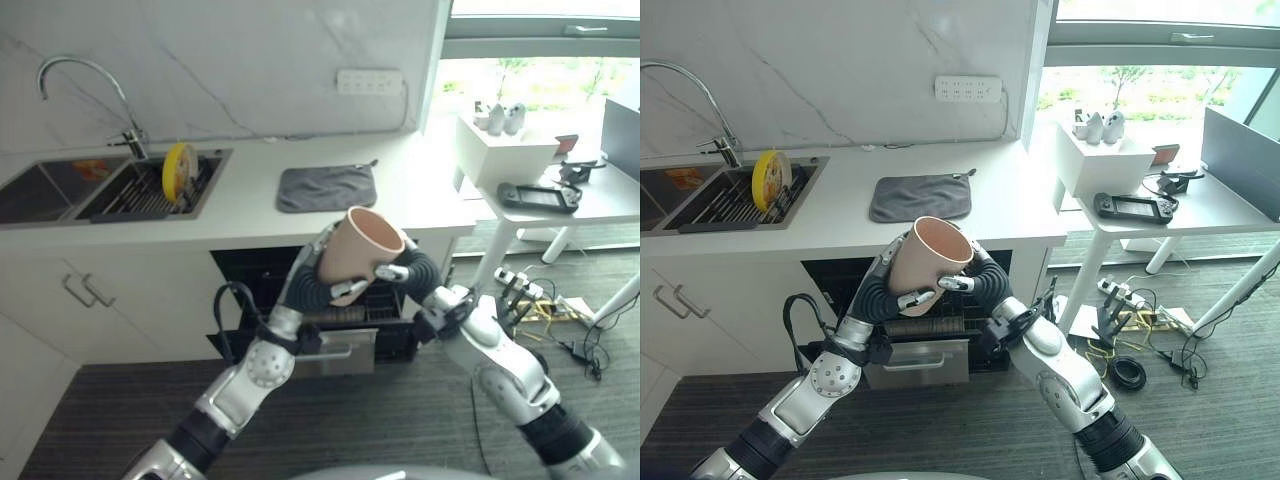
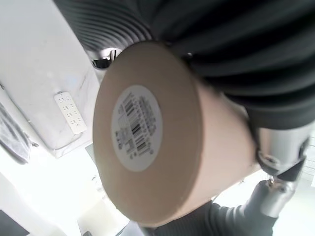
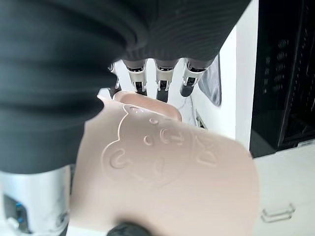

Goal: Place the dishes in the dishwasher.

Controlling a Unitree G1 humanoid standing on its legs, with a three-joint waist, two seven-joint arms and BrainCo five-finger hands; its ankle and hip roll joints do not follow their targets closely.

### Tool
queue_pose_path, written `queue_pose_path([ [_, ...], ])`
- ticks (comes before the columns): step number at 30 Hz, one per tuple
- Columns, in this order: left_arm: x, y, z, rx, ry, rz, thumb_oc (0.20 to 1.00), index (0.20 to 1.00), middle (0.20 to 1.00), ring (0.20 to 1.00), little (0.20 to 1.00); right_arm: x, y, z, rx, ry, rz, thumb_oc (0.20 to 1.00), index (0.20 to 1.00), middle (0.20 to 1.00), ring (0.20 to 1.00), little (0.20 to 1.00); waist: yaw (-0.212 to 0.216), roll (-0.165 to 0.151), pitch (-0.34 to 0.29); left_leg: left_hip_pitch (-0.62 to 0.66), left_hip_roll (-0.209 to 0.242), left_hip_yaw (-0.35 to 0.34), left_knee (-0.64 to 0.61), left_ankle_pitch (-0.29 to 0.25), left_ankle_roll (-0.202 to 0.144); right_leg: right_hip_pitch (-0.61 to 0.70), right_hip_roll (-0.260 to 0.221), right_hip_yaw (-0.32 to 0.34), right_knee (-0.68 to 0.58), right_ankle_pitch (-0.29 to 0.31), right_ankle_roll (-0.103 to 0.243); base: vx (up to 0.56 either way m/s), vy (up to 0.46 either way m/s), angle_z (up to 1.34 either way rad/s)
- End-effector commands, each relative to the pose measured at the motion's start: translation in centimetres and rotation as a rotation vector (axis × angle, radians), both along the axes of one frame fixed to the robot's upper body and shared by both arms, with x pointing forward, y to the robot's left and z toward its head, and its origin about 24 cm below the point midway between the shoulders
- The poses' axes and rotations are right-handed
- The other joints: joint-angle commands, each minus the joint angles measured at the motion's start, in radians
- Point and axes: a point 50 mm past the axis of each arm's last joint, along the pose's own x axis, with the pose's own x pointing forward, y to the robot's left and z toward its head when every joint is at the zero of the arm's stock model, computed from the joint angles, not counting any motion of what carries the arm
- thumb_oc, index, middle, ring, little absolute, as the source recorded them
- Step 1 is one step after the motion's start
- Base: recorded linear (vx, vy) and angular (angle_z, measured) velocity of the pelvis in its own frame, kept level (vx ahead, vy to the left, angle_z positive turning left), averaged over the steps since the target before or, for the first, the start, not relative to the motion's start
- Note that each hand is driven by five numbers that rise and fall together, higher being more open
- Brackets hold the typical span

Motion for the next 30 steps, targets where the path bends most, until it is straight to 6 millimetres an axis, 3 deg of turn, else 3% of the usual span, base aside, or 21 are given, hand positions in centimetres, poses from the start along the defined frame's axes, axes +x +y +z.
queue_pose_path([
  [1,1.1,-2.8,2.0,0.063,-0.121,-0.152,0.2,0.2,0.2,0.2,0.2,-0.1,4.0,3.7,0.028,-0.182,0.198,1.0,1.0,1.0,1.0,1.0,0.015,-0.039,0.006,0.09,0.012,-0.011,0.008,-0.111,-0.014,-0.024,-0.054,0.037,0.0,0.016,0.068,0.0,0.0,0.0],
  [7,1.1,-3.4,1.9,0.034,-0.085,-0.165,0.2,0.2,0.2,0.2,0.2,0.2,5.0,5.4,-0.015,-0.305,0.169,1.0,1.0,1.0,1.0,1.0,0.025,-0.039,0.008,0.091,0.01,-0.012,0.008,-0.113,-0.013,-0.023,-0.055,0.033,0.0,0.013,0.067,0.0,0.0,0.0],
  [8,1.1,-3.5,1.9,0.035,-0.085,-0.168,0.2,0.2,0.2,0.2,0.2,0.2,5.1,5.7,-0.012,-0.324,0.163,0.862,0.862,0.862,0.862,0.862,0.026,-0.038,0.008,0.091,0.01,-0.012,0.008,-0.113,-0.013,-0.023,-0.055,0.033,0.0,0.014,0.066,0.0,0.0,0.0],
  [9,1.2,-3.8,1.8,0.036,-0.075,-0.174,0.2,0.2,0.2,0.2,0.2,0.3,5.4,6.8,-0.012,-0.384,0.15,0.351,0.351,0.351,0.351,0.351,0.029,-0.037,0.008,0.09,0.01,-0.012,0.008,-0.113,-0.014,-0.023,-0.056,0.031,0.0,0.013,0.066,0.0,0.0,0.0],
  [11,1.2,-3.8,1.6,0.033,-0.061,-0.173,0.2,0.2,0.2,0.2,0.2,0.2,5.5,7.2,-0.011,-0.402,0.149,0.2,0.2,0.2,0.2,0.2,0.03,-0.037,0.009,0.09,0.01,-0.013,0.008,-0.114,-0.014,-0.023,-0.056,0.031,0.0,0.012,0.065,0.0,0.0,0.0],
  [20,1.2,-3.7,1.3,0.01,-0.038,-0.158,0.2,0.2,0.2,0.2,0.2,-0.2,6.4,8.2,0.018,-0.426,0.169,0.2,0.2,0.2,0.2,0.2,0.04,-0.033,0.011,0.092,0.01,-0.016,0.008,-0.117,-0.013,-0.017,-0.056,0.028,0.0,0.008,0.062,0.0,0.0,0.0],
  [30,1.1,-3.9,0.9,0.014,-0.007,-0.172,0.2,0.2,0.2,0.2,0.2,-0.2,6.2,9.1,0.081,-0.463,0.126,0.2,0.2,0.2,0.2,0.2,0.042,-0.029,0.01,0.096,0.01,-0.015,0.008,-0.117,-0.011,-0.014,-0.056,0.03,0.0,0.006,0.06,0.0,-0.001,0.0],
])
